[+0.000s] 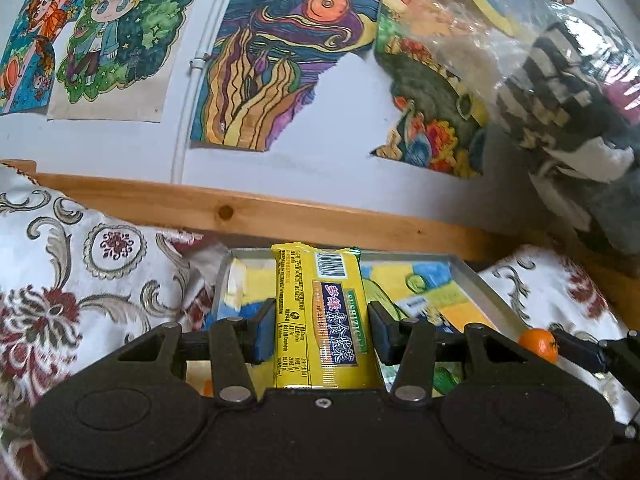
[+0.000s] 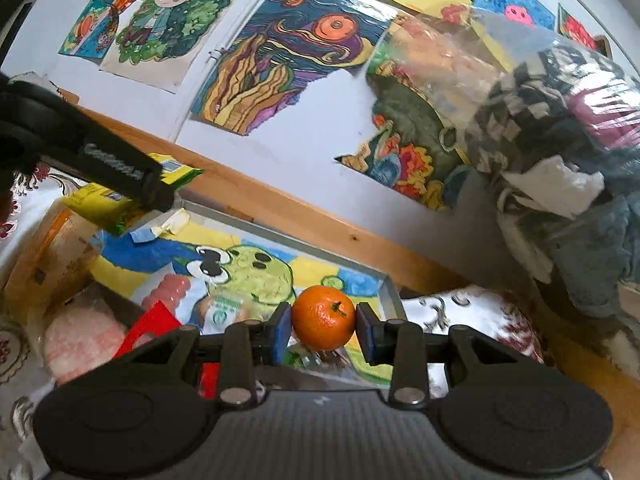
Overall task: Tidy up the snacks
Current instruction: 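Carry the mandarin and yellow pack into the tray and open both tools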
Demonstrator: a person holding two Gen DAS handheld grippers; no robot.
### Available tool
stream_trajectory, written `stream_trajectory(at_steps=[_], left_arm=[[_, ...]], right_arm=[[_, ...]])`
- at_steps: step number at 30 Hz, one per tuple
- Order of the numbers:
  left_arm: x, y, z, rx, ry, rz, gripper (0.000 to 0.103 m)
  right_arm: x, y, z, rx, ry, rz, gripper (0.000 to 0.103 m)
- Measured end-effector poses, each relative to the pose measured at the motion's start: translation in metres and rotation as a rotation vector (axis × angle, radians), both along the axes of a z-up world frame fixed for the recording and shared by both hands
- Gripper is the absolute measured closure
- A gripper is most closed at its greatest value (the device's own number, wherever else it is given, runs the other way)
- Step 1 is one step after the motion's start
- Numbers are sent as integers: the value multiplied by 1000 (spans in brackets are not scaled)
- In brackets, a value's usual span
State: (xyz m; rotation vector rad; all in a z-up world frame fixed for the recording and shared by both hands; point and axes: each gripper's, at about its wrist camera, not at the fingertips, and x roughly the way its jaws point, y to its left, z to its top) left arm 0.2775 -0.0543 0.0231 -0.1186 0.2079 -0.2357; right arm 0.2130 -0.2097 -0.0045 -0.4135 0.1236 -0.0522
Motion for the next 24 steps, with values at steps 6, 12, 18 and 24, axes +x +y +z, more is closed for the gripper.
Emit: stream_trajectory(at_steps=[6, 12, 18, 24], left_arm=[[28, 3, -14, -21, 24, -20, 53], [41, -7, -35, 35, 28, -54, 53], [45, -15, -40, 95, 11, -82, 53], [51, -18, -38, 87, 37, -153, 53]], right_arm=[[22, 19, -13, -12, 0, 21, 64], [36, 36, -29, -46, 27, 31, 64], [46, 40, -33, -16, 56, 21, 64], [51, 33, -33, 40, 92, -4, 64]])
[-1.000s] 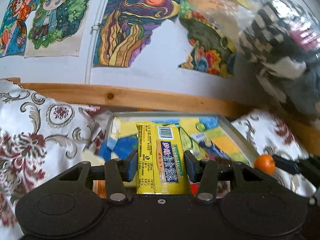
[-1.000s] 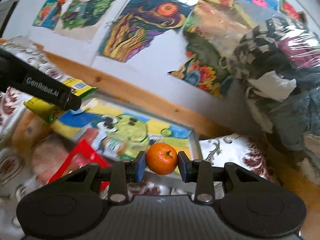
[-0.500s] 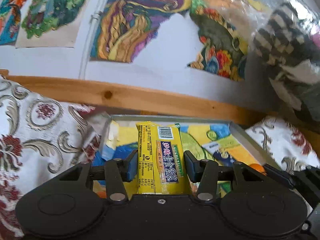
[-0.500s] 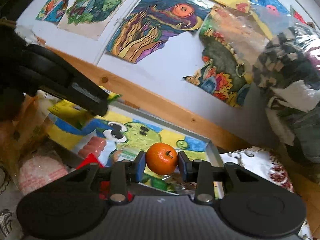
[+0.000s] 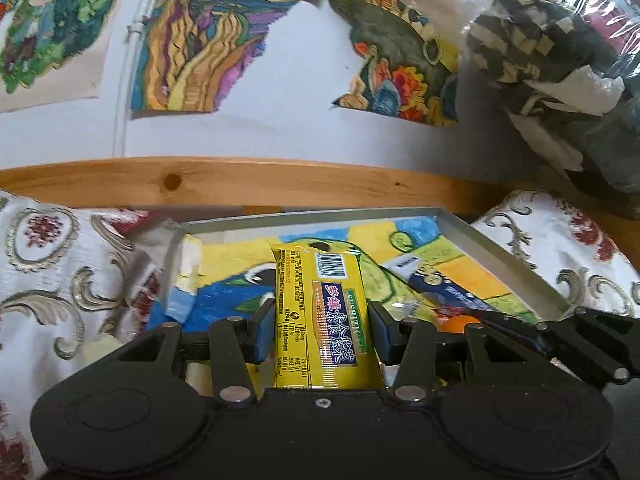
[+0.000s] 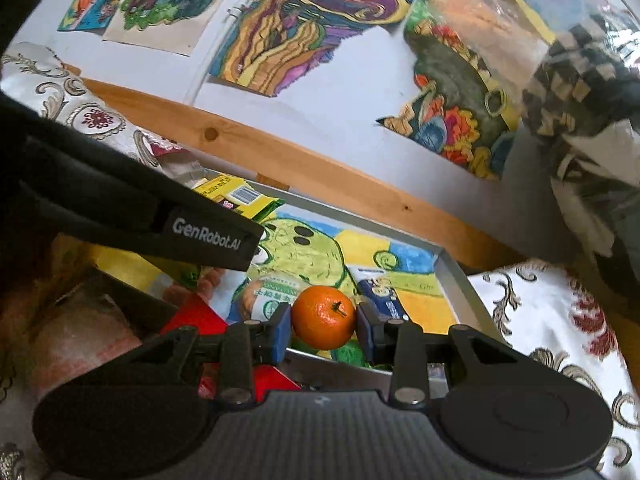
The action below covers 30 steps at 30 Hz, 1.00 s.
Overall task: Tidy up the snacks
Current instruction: 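Carry the mandarin and yellow pack into the tray and open both tools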
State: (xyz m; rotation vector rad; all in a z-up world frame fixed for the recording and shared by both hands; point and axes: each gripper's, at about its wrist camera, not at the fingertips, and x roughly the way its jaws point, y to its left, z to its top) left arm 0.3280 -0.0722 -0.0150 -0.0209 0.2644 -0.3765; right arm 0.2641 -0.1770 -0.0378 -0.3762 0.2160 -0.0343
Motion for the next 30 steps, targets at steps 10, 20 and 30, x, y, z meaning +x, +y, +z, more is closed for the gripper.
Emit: stream_trajectory(at_steps=[10, 20, 30], left_arm=[[6, -11, -4, 33, -1, -33, 53], [12, -13, -9, 88, 4, -7, 53], [8, -12, -6, 62, 13, -10, 37]], right_arm=[[2, -8, 0, 20, 14, -24, 64], [4, -6, 0, 22, 20, -21, 64], [3, -9, 5, 47, 17, -34, 47]])
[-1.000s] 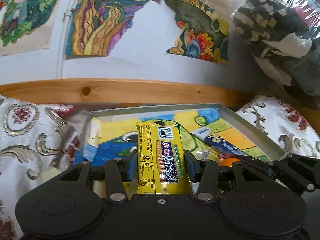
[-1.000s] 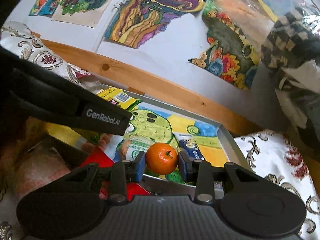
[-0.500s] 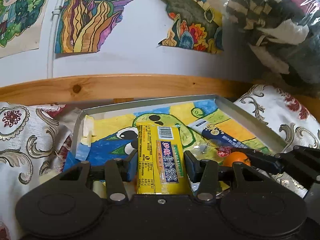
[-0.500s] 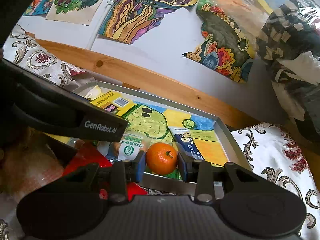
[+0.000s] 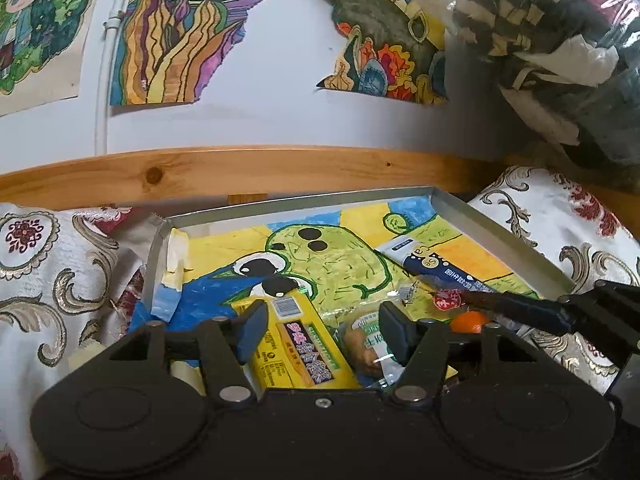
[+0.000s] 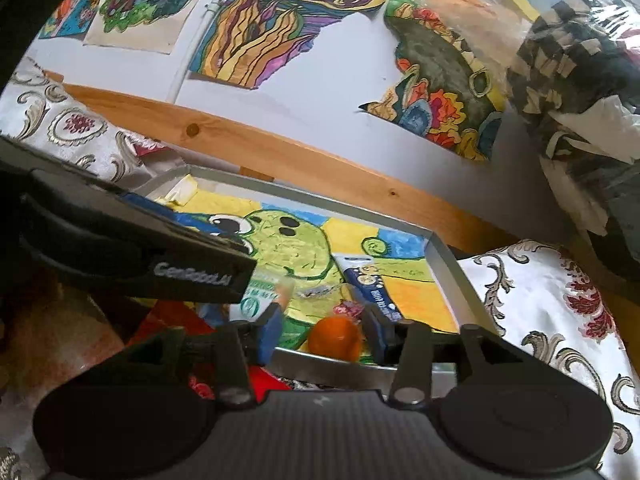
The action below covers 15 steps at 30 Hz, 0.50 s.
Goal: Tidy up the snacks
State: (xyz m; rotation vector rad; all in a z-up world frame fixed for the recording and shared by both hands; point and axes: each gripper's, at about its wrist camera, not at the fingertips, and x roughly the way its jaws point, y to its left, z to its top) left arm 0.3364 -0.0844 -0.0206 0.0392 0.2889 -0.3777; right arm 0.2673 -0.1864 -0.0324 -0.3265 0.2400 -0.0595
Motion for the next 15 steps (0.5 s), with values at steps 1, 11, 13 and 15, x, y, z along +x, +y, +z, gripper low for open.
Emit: stream_trajectory(at_steps=[1, 11, 13, 15], left_arm=[[-1, 1, 2, -9, 3, 1, 35], [-37, 17, 41, -74, -84, 74, 5], [-46, 20, 50, -78, -92, 87, 4], [-55, 22, 58, -80, -97, 99, 1]], right_arm=[[-1, -2, 2, 7, -4, -5, 45], [-31, -34, 39, 125, -52, -45, 14], [-39, -39, 47, 148, -70, -41, 11], [-48, -43, 55, 163, -87, -37, 6]])
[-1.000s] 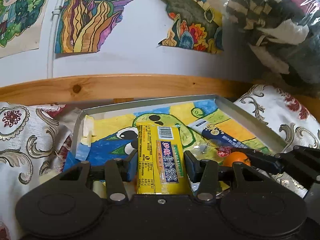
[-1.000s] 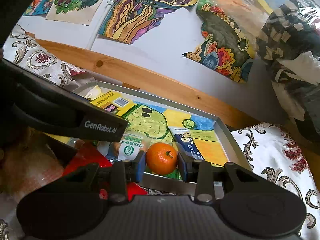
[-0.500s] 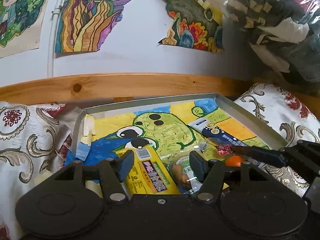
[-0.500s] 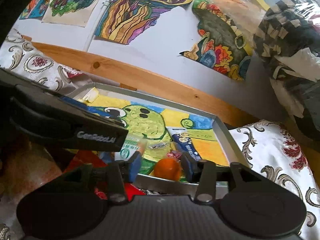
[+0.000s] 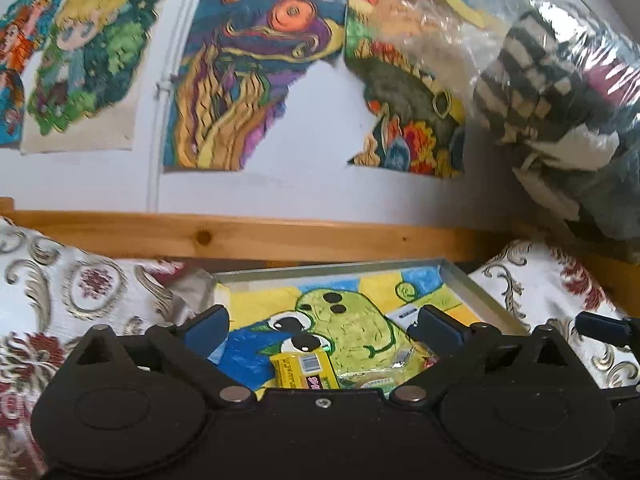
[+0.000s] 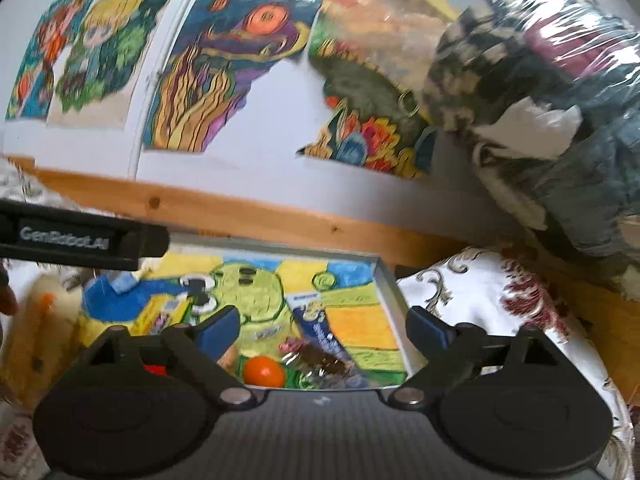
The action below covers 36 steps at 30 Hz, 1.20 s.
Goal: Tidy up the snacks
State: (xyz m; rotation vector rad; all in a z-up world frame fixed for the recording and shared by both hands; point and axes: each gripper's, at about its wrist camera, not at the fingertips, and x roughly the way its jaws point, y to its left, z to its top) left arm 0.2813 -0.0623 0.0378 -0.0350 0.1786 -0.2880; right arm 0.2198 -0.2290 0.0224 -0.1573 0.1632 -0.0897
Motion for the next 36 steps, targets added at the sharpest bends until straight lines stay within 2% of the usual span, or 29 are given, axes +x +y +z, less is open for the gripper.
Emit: stream_trajectory(at_steps=[5, 12, 22, 27, 36], left_arm=[[-31, 9, 12, 9, -15, 49, 1], [-73, 23, 17, -20, 20, 93, 1], [-138, 41, 9, 26, 60, 138, 1], [-163, 50, -2, 48, 120, 153, 1], [-196, 54, -24, 97, 218, 123, 1]], right_arm=[[-24, -9, 15, 43, -32, 10, 0], [-58, -15, 28, 66, -3, 80, 0], [-111, -18, 36, 83, 29, 119, 0], [-131, -18, 35, 67, 93, 168, 0], [-156, -17, 22, 49, 240, 211, 0]])
